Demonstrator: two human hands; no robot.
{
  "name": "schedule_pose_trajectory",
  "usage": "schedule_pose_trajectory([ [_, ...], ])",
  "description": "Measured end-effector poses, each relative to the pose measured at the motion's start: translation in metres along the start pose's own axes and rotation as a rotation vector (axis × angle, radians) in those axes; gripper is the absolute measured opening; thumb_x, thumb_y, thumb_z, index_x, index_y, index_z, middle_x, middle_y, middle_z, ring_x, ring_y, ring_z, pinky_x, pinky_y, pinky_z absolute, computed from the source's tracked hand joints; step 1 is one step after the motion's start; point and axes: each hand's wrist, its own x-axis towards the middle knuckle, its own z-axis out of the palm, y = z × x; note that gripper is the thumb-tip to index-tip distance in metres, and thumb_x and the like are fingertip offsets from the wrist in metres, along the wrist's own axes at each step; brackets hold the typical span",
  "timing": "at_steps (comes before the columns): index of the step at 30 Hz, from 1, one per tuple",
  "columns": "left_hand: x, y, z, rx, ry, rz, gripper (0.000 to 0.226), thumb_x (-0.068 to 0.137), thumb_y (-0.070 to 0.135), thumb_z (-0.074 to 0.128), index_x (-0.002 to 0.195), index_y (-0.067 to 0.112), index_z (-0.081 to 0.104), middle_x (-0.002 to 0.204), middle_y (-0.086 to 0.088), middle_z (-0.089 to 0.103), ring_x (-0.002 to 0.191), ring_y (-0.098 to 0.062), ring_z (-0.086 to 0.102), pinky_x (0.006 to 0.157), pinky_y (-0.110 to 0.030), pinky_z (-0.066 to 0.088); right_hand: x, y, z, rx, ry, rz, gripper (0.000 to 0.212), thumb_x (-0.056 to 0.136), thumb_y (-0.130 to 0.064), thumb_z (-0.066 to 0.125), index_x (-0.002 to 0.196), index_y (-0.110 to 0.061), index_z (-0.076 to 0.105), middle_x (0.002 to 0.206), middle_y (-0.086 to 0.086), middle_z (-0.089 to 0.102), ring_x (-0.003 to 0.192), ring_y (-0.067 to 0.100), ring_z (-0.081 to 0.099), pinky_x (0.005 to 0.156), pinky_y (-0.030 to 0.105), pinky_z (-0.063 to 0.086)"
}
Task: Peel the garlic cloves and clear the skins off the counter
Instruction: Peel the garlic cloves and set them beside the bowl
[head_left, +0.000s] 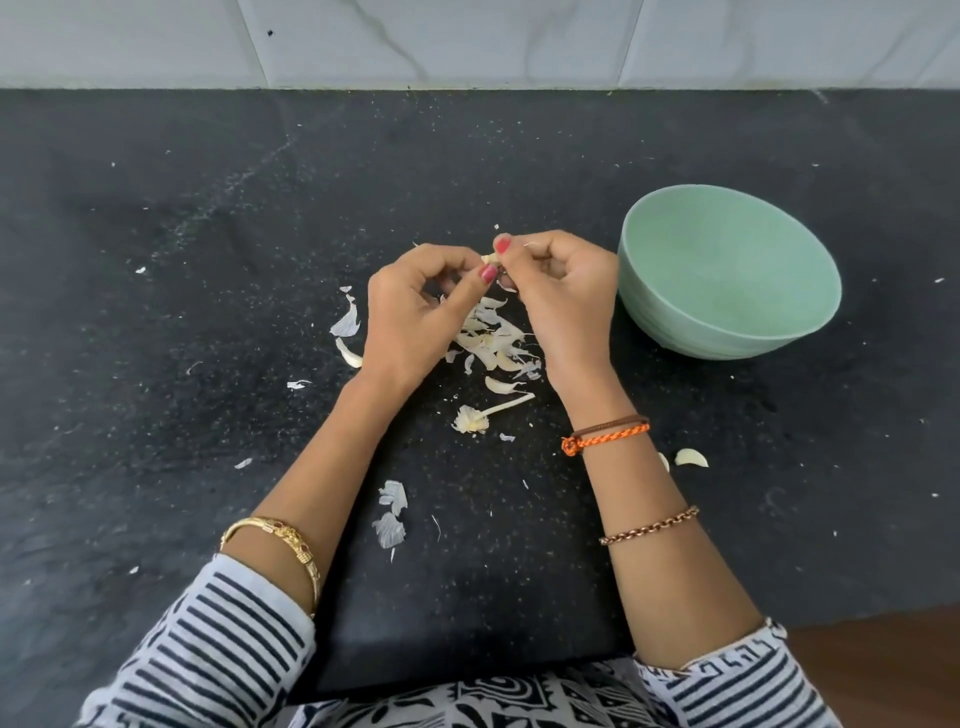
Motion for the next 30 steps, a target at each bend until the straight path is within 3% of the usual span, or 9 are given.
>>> schedule_pose_trajectory([
  [4,-0.001,0.004,-0.001,-0.012,0.051,-0.046,0.008,0.080,0.036,0.061,0.082,0.030,0.066,0.080,-0.001,0.068,0.076,-0.030,0.061,0.066,-0.032,0.048,0.000,-0.001,0.000,0.022,-0.056,0.030,0.004,0.079,-0.002,0.069,0.082,-0.004,0.071,0.075,0.004,0.070,0.073,0.015,0.068,0.071,0.024,0.056],
  [7,-0.001,0.008,-0.001,-0.054,0.062,-0.085,0.009,0.082,0.024,0.062,0.082,0.031,0.067,0.080,0.009,0.070,0.081,-0.030,0.064,0.072,-0.037,0.051,-0.001,-0.001,0.000,-0.008,-0.084,0.060,0.010,0.079,0.000,0.068,0.086,-0.004,0.072,0.077,0.002,0.070,0.075,0.010,0.067,0.071,0.020,0.055],
  [10,0.000,0.009,-0.003,-0.094,0.070,-0.111,0.015,0.082,0.015,0.062,0.080,0.029,0.069,0.073,0.019,0.069,0.077,-0.018,0.066,0.075,-0.034,0.053,-0.001,0.000,-0.001,-0.020,-0.117,0.026,0.013,0.078,0.001,0.070,0.090,-0.002,0.072,0.078,0.000,0.069,0.072,0.004,0.067,0.068,0.016,0.053],
  [14,0.001,0.009,-0.008,-0.167,0.086,-0.148,0.022,0.083,0.003,0.061,0.077,0.023,0.068,0.067,0.018,0.069,0.070,-0.002,0.064,0.069,-0.020,0.051,-0.002,0.001,0.000,-0.075,-0.106,-0.094,0.015,0.077,0.002,0.071,0.092,-0.001,0.072,0.077,-0.003,0.067,0.069,0.002,0.066,0.065,0.015,0.053],
  [19,0.000,0.010,-0.010,-0.246,0.052,-0.171,0.019,0.081,0.002,0.062,0.074,0.018,0.069,0.065,0.013,0.069,0.066,-0.002,0.063,0.066,-0.019,0.050,-0.001,0.004,0.001,-0.123,-0.087,-0.160,0.019,0.078,0.005,0.068,0.095,-0.001,0.072,0.082,-0.003,0.067,0.069,-0.006,0.063,0.066,0.010,0.050],
  [25,0.001,0.015,-0.007,-0.328,0.086,-0.289,0.022,0.077,-0.007,0.061,0.063,0.009,0.063,0.051,0.012,0.063,0.047,0.003,0.050,0.050,-0.012,0.039,-0.004,0.009,0.004,-0.252,-0.052,-0.365,0.019,0.074,0.008,0.065,0.087,-0.002,0.074,0.078,-0.002,0.065,0.068,0.005,0.062,0.064,0.007,0.048],
  [30,0.001,0.016,-0.005,-0.421,0.139,-0.346,0.017,0.064,0.004,0.056,0.048,0.010,0.053,0.043,0.011,0.052,0.042,0.001,0.037,0.044,-0.012,0.032,-0.006,0.005,0.003,-0.223,-0.095,-0.372,0.018,0.075,0.007,0.065,0.085,-0.004,0.074,0.075,-0.005,0.063,0.065,0.004,0.060,0.062,0.011,0.048],
])
